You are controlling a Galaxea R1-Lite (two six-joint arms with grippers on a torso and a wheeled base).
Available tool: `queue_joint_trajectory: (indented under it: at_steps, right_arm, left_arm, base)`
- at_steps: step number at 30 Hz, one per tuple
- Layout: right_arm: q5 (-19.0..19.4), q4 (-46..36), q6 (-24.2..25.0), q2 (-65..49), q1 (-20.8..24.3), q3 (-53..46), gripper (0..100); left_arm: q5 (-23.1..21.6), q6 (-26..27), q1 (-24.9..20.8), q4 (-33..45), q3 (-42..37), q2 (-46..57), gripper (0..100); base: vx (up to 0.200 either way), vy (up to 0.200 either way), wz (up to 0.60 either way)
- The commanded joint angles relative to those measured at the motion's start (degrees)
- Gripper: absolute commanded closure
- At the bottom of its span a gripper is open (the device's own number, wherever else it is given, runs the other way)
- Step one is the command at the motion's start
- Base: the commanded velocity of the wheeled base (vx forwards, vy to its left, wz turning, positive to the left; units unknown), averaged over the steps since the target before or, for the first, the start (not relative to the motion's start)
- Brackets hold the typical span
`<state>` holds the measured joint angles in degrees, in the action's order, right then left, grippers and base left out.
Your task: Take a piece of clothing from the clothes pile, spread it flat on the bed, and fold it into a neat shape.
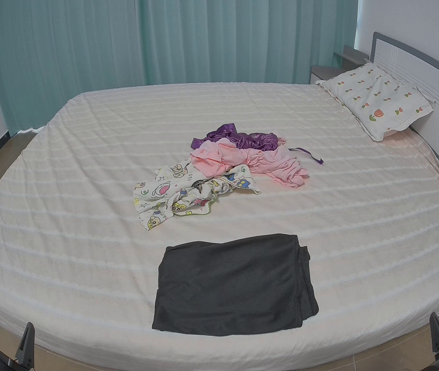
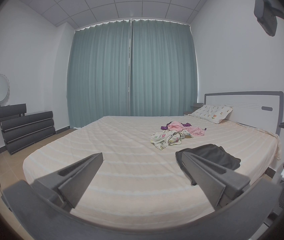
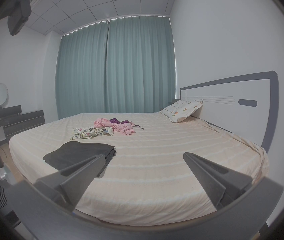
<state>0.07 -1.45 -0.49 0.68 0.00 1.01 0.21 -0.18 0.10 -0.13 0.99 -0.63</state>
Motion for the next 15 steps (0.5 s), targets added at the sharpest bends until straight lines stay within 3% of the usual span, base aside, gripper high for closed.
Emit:
queue_joint_trajectory:
  at_steps: [1, 15]
  right_arm:
    - [0.01, -0.04, -0.04, -0.68, 0.00, -0.48, 0]
    - [0.01, -0.04, 0.31, -0.68, 0.18, -0.48, 0]
  left_arm:
    - [-0.03, 0.09, -0.01, -0.04, -0.99, 0.37, 0]
    - [-0.03, 0.01, 0.08, -0.04, -0.99, 0.46, 0]
  base:
    - [0.000, 0.000, 0.00]
    - [0.000, 0.000, 0.00]
